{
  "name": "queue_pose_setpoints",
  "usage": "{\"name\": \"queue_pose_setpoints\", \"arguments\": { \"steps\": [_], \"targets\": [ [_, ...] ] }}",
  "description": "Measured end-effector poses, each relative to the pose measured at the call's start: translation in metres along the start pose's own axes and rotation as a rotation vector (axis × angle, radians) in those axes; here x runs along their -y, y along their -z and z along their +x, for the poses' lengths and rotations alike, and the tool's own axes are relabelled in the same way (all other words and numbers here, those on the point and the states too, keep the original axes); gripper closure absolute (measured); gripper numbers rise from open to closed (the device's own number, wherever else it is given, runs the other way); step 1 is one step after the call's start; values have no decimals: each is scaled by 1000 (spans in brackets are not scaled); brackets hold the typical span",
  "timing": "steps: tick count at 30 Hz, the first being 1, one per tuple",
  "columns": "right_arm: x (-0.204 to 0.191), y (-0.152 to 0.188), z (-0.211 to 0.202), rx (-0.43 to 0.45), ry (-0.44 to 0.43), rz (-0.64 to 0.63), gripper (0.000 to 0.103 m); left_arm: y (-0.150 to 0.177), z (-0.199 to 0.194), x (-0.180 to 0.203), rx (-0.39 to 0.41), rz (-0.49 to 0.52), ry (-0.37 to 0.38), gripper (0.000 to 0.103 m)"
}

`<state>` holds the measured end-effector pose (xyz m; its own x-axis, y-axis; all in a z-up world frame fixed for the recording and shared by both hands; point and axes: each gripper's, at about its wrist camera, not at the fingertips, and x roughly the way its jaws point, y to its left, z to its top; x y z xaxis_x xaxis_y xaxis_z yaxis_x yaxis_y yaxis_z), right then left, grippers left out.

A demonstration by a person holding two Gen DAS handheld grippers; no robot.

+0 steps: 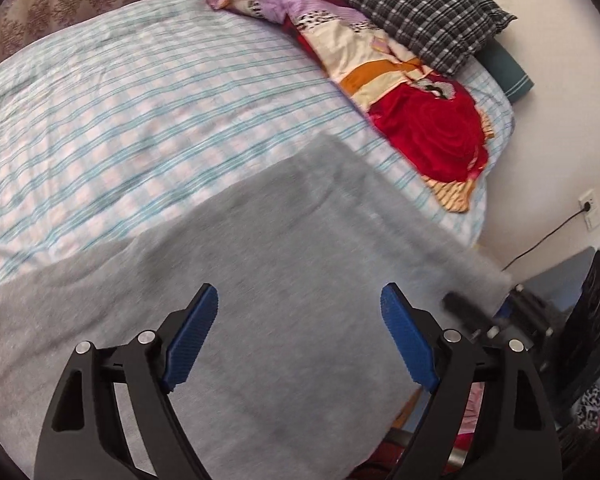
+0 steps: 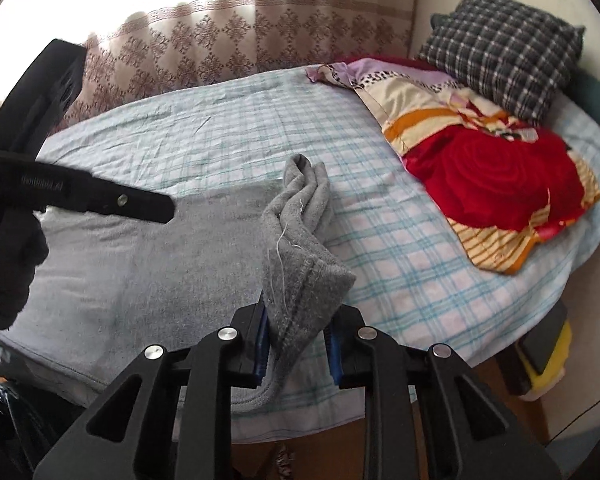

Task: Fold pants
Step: 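Grasp the folded cuff end of the grey sweatpants with the right gripper, then lift the cuff end with the right gripper while the left gripper grasps it above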

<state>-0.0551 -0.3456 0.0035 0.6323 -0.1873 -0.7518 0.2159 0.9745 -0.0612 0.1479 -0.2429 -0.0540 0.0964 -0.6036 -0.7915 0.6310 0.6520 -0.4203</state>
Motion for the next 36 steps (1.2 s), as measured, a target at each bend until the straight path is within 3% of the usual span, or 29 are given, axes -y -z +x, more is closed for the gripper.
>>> {"name": "queue_pose_setpoints", "arguments": {
  "steps": [7, 16, 21, 23, 25, 28, 31, 36],
  "targets": [
    [-25, -1, -9, 26, 29, -92, 81, -37, 20, 28, -34, -18, 100, 15],
    [-38, 0, -6, 6, -45, -93, 81, -50, 65, 42, -158, -36, 109, 15],
    [-43, 1, -6, 7, -63, -102, 81, -49, 76, 43, -202, -29, 72, 16],
    [-42, 1, -6, 4, -71, -97, 81, -48, 79, 40, -221, -37, 51, 27],
    [-44, 1, -5, 3, -79, -96, 81, -47, 85, 37, -258, -55, 31, 54],
    [-45, 1, -4, -3, -95, -96, 81, -42, 84, 34, -266, -60, 39, 76],
    [-45, 1, -5, 2, -107, -91, 81, -39, 75, 33, -247, -50, 21, 83],
    [-52, 0, -13, 26, -137, -103, 81, -37, 52, 29, -205, -41, 20, 84]
  ]
}}
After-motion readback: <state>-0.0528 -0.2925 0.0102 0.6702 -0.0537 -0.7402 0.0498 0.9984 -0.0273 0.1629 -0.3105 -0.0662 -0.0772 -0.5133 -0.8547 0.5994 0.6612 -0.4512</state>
